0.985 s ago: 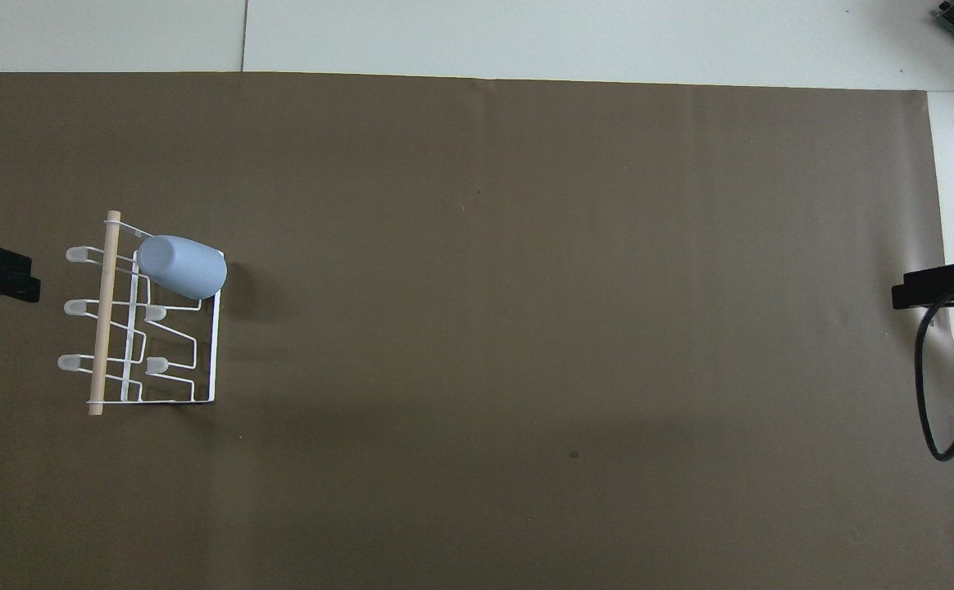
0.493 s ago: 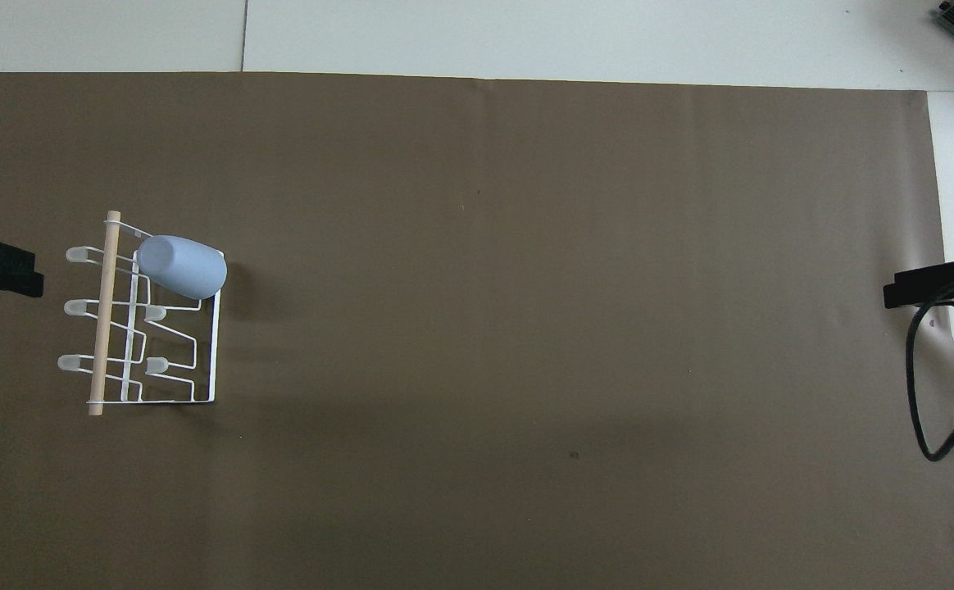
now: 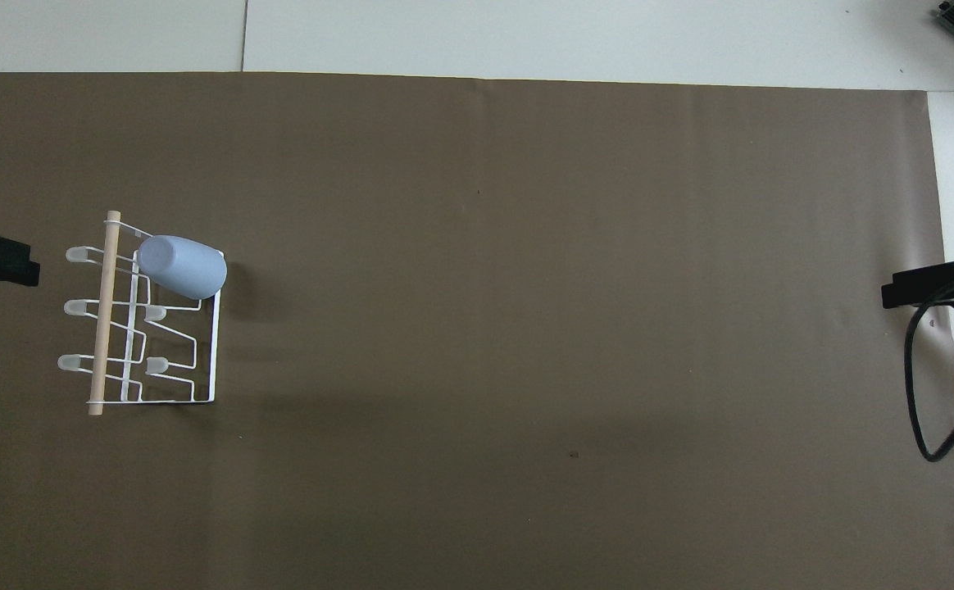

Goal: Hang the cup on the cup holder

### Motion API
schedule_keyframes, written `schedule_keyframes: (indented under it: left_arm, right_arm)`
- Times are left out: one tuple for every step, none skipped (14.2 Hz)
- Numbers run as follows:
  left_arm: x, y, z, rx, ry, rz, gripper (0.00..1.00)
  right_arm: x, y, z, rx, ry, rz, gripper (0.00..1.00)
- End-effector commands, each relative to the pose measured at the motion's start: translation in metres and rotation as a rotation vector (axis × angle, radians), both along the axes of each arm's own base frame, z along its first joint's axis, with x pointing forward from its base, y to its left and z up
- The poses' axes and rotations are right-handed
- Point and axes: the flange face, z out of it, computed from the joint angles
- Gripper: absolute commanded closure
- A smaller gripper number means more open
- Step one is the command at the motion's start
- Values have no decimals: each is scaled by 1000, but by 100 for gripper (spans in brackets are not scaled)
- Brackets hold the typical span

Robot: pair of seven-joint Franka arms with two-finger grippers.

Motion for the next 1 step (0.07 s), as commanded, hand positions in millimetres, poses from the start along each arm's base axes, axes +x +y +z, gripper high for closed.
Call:
schedule_keyframes:
  left_arm:
    - [2, 4, 1, -1, -15, -14, 0]
  right_arm:
    - [-1, -3, 0, -21, -7, 8, 0]
